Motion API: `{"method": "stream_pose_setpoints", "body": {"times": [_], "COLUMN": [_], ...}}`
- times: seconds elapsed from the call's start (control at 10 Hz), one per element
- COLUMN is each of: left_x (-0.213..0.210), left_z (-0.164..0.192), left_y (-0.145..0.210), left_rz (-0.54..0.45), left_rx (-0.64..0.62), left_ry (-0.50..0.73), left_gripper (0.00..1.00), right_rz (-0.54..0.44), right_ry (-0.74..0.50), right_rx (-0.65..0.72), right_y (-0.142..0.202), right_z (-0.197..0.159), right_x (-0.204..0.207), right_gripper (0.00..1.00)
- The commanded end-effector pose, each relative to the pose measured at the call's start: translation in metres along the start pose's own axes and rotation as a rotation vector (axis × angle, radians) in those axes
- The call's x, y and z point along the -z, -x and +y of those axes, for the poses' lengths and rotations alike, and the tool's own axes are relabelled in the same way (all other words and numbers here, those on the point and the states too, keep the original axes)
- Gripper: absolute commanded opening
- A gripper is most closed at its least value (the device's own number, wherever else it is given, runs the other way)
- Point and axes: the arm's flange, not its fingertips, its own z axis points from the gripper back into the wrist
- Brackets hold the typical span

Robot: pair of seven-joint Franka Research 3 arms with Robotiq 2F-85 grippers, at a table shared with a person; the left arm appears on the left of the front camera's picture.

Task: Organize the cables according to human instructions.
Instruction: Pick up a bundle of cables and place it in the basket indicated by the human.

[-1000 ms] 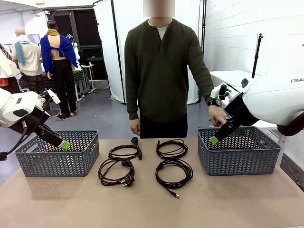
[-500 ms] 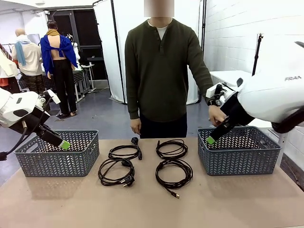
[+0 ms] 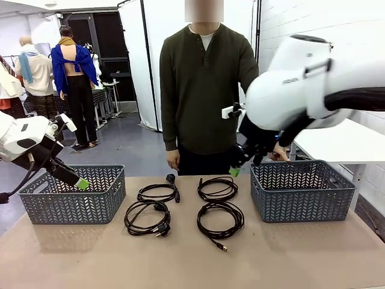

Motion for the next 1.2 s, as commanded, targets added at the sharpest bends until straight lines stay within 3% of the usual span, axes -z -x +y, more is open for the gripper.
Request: {"method": "stream_pose_setpoints", "body": {"times": [0.0,0.4,0.7,1.1], "left_x": [0.001,0.001,0.001,0.001], "left_z": [0.001,0.001,0.001,0.001], "left_y": [0.0,0.0,0.0,0.0], "left_rz": [0.003,0.003,0.003,0.003], "left_rx": [-0.012,-0.012,-0.012,-0.012], "left_ry": [-0.006,-0.006,-0.006,-0.006], "left_gripper": [1.0,1.0,1.0,1.0], "right_rz": [0.025,0.047,0.122,0.095], "right_ry": [0.034,0.08,0.053,0.047], "right_rx": [0.083,0.175,0.203,0.178], "right_y": [-0.023,-0.044,-0.053,-0.041], "right_z": [0.014,0.037,0.039,0.037], "right_x": [0.016,0.061,0.09,0.086], "right_gripper": [1.0,1.0,1.0,1.0]}}
